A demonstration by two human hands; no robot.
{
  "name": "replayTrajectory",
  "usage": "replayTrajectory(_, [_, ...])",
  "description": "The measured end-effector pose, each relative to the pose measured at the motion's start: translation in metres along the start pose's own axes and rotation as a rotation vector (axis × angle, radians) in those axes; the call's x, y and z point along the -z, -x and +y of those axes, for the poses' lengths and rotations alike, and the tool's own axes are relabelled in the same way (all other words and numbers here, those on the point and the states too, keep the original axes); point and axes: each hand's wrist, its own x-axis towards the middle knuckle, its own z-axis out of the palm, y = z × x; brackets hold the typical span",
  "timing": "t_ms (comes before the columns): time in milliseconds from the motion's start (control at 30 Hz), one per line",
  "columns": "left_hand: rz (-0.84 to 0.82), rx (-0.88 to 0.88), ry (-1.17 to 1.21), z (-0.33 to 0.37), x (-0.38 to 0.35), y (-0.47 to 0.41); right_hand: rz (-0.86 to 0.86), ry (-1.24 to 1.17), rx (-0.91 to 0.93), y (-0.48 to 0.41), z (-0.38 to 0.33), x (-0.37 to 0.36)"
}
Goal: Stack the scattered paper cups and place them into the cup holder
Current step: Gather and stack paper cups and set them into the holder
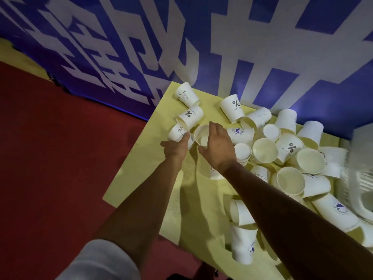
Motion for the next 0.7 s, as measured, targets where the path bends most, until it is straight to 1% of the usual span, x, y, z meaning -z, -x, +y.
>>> replayTrajectory(233, [0.033,-0.027,0.058,-0.005,-0.005,-0.007,0.025,-0.026,-0.013,0.007,0.001,-0.002])
replayTrajectory(467, [0.035,-0.06,0.058,-0.016,0.009,0.022,0.132,-0.087,0.018,0.02,0.003,0.028])
replayTrajectory(567, [0.051,-0.119,0.03,-0.012,0.013,0.045,0.196,-0.102,0.028,0.033,0.006,0.051])
replayTrajectory(700, [0.028,-0.257,0.049,0.003,0.007,0.084,0.259,-0.113,0.017,0.054,0.018,0.086])
